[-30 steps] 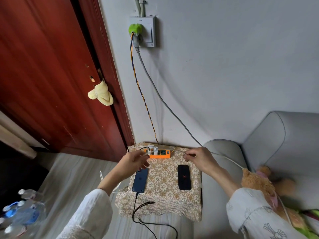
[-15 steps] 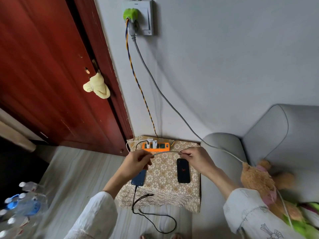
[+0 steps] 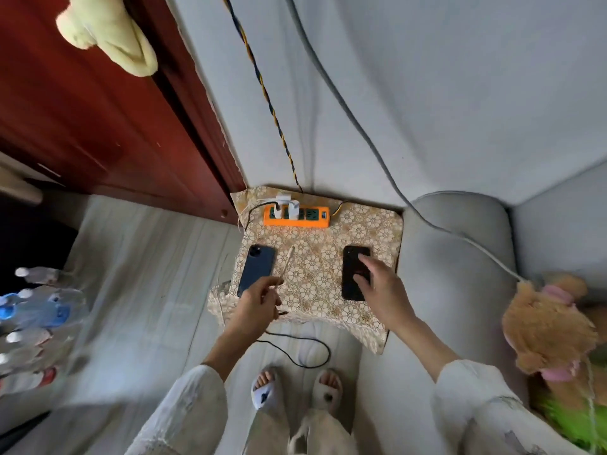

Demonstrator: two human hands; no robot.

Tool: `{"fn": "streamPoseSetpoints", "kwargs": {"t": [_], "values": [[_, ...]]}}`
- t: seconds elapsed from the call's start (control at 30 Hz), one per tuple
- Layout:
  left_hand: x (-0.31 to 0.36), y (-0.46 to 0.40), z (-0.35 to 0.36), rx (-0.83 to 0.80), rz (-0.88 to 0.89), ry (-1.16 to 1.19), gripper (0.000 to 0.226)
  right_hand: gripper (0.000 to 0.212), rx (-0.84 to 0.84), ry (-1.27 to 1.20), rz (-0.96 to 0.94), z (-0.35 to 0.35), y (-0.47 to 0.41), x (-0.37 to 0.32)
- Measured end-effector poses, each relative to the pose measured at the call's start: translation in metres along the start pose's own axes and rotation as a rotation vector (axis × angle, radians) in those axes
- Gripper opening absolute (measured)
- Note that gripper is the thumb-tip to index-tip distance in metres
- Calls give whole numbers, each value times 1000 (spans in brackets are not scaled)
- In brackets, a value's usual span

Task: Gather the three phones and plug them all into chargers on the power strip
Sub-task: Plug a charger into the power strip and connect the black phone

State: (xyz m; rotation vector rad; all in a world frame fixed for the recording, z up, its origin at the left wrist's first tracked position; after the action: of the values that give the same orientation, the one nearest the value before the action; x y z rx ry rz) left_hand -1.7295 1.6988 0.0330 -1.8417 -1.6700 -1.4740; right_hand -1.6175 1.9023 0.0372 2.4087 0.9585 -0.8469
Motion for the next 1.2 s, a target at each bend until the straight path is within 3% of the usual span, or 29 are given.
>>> {"fn": "streamPoseSetpoints", "kwargs": {"t": [0.03,0.1,0.23,0.33,0.5,0.83,0.9,1.0,1.07,1.2], "values": [[4,-1,-5,26,23,17,20,42,-4,-1,79,-3,-6,6],[-53,-41,27,57,-18,9,19,39,-72,-13,262,64,-38,74],[-78,-58,39,94,-35,1,17,38,-9,-9,486,101,-61,123],[-104,-82,57,94,-88,10,19,54,12,73,537,137,-83,157],[-127,-96,73,74,-110,-18,23,104,53,356,537,168,-90,171],[-126,-108,72,133,-116,19,21,94,14,319,694,171,-99,171],[-124,-103,72,115,-75,-21,23,87,-17,139,745,171,-94,167],[-114,-91,72,114,-17,-67,22,58,-129,-453,976,175,-75,143],[-103,-82,69,111,23,-64,23,44,-201,-685,1118,174,-62,123],[-74,-60,55,99,119,-70,24,48,-241,-951,1201,158,-49,77]]}}
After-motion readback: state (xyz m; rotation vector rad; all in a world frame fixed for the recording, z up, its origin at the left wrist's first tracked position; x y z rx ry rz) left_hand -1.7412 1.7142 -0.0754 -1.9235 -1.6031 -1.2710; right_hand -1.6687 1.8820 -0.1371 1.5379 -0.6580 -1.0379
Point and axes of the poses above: each hand's wrist, its own y-axis away from the middle knuckle, its own z-axis out of the palm, x = y × z, the point moved 6 cm from there along -y, towards the middle knuckle, and after that the axes turned 12 degrees about x, right-handed, at the moved point
